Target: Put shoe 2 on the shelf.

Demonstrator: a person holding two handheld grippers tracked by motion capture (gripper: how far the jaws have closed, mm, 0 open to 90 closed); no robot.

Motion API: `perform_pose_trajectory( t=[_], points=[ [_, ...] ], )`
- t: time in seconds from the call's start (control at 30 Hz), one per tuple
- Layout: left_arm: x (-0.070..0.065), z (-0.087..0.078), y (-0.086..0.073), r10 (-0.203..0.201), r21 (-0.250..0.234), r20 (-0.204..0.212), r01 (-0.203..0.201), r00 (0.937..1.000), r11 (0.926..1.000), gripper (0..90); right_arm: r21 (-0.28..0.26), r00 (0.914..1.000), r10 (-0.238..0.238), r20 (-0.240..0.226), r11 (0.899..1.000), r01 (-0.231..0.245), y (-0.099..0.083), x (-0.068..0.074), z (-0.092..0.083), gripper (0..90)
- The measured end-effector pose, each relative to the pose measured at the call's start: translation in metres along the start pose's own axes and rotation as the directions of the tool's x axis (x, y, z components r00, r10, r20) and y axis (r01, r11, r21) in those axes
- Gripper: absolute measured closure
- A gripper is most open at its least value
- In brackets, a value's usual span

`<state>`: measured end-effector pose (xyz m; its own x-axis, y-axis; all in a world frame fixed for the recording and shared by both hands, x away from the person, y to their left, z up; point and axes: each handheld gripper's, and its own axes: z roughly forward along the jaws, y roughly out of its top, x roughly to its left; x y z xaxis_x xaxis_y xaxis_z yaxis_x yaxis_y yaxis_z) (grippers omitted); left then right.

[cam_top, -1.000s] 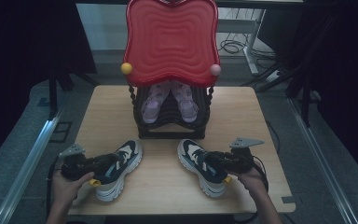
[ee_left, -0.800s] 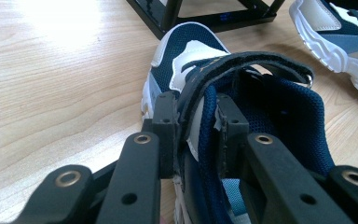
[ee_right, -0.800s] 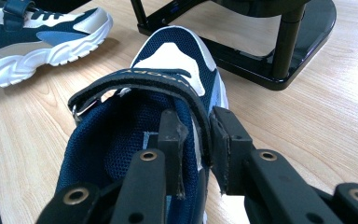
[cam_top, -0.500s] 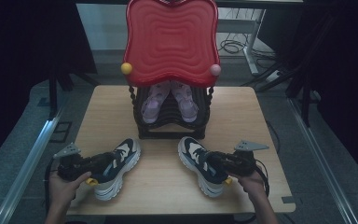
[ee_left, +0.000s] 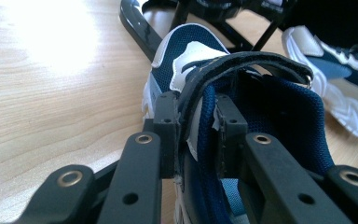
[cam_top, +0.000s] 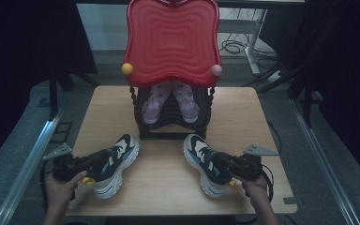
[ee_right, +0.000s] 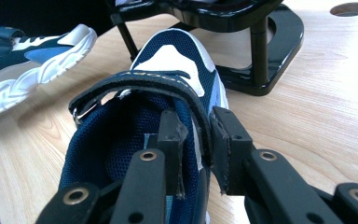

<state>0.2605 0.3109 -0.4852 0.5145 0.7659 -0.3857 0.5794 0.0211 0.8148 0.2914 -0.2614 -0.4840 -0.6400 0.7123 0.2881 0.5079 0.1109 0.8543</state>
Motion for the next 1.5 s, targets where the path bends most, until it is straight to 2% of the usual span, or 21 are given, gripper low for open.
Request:
perform_pose_trajectory(
  t=[0.2, 0.57, 0.7, 0.83, 1.03, 1.3, 1.5],
  points=[
    [0.003, -0.007, 0.000, -0.027, -0.047, 0.010, 0.027, 0.9996, 0.9985, 74.4, -0.060, 0.9987, 0.050, 0.005, 0.997, -0.050, -0.007, -0.006, -0.010, 74.4],
    [0.006, -0.016, 0.001, -0.048, -0.092, 0.009, 0.048, 0.9988, 0.9946, 74.3, -0.152, 0.9917, 0.124, 0.036, 0.981, -0.117, -0.015, -0.020, -0.027, 74.4],
    [0.005, -0.018, 0.002, -0.051, -0.109, 0.003, 0.051, 0.9987, 0.9927, 74.3, -0.188, 0.9881, 0.152, 0.024, 0.972, -0.145, -0.016, -0.025, -0.033, 74.4],
    [0.004, -0.021, 0.002, -0.071, -0.136, 0.005, 0.071, 0.9974, 0.9881, 74.3, -0.219, 0.9850, 0.168, 0.038, 0.963, -0.156, -0.017, -0.031, -0.038, 74.4],
    [0.003, -0.025, 0.007, -0.089, -0.175, 0.001, 0.088, 0.9960, 0.9806, 74.3, -0.281, 0.9760, 0.214, 0.041, 0.940, -0.194, -0.016, -0.038, -0.048, 74.3],
    [0.004, -0.028, 0.019, -0.098, -0.215, 0.007, 0.097, 0.9952, 0.9719, 74.3, -0.337, 0.9750, 0.211, 0.071, 0.925, -0.175, -0.007, -0.041, -0.053, 74.2],
    [0.006, -0.026, 0.033, -0.084, -0.225, -0.003, 0.081, 0.9965, 0.9709, 74.1, -0.364, 0.9722, 0.217, 0.089, 0.915, -0.171, 0.004, -0.042, -0.055, 74.2]
  ],
)
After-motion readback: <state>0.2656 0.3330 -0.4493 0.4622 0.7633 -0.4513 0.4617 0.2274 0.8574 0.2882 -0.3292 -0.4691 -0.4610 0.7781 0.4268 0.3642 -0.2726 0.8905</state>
